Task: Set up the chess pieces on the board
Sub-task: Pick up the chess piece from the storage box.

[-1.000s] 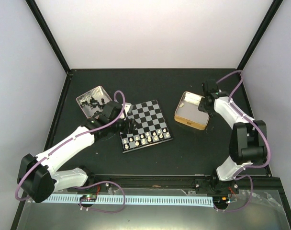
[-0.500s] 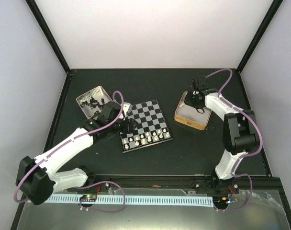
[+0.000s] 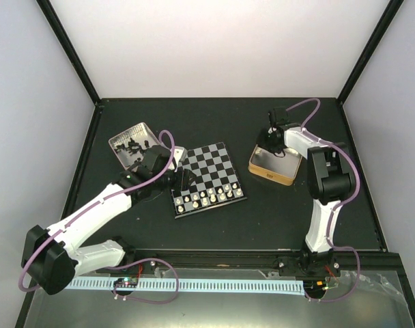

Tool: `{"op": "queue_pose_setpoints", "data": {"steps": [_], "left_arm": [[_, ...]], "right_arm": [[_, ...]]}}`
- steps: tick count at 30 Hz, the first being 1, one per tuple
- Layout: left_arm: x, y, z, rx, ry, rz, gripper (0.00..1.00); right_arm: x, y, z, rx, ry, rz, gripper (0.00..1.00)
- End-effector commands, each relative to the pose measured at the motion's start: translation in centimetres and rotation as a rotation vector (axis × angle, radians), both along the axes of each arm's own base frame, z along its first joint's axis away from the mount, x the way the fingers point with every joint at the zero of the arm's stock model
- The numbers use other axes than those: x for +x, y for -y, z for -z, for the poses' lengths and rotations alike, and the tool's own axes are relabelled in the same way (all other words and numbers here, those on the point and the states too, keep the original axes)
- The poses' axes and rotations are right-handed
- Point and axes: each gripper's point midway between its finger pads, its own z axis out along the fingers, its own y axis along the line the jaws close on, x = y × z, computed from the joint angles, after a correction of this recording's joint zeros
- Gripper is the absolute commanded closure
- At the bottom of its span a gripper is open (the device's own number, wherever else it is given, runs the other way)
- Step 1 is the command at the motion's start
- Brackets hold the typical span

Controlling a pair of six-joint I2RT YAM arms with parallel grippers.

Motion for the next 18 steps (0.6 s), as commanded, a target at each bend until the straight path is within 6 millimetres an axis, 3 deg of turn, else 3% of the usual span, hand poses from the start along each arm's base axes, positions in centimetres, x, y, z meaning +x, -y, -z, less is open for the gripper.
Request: {"op": "queue_pose_setpoints", "data": {"steps": [1,11,18], "left_arm": [[0.3,0.1,-0.6,-0.021,0.02,-0.001,0.46],[0.3,0.1,-0.5,-0.023,0.017,-0.001,0.46],[0.3,0.0,-0.4,-0.022,0.012,-0.005,0.46]], "right_arm": [[0.3,-0.4,0.8,0.013,-0.024,-0.013,0.76],[-0.2,0.9,2.5,-0.107,-0.082,-0.017,0.79],[-1.4,1.9,2.6,-0.209,-0.123,-0.033,0.78]]}}
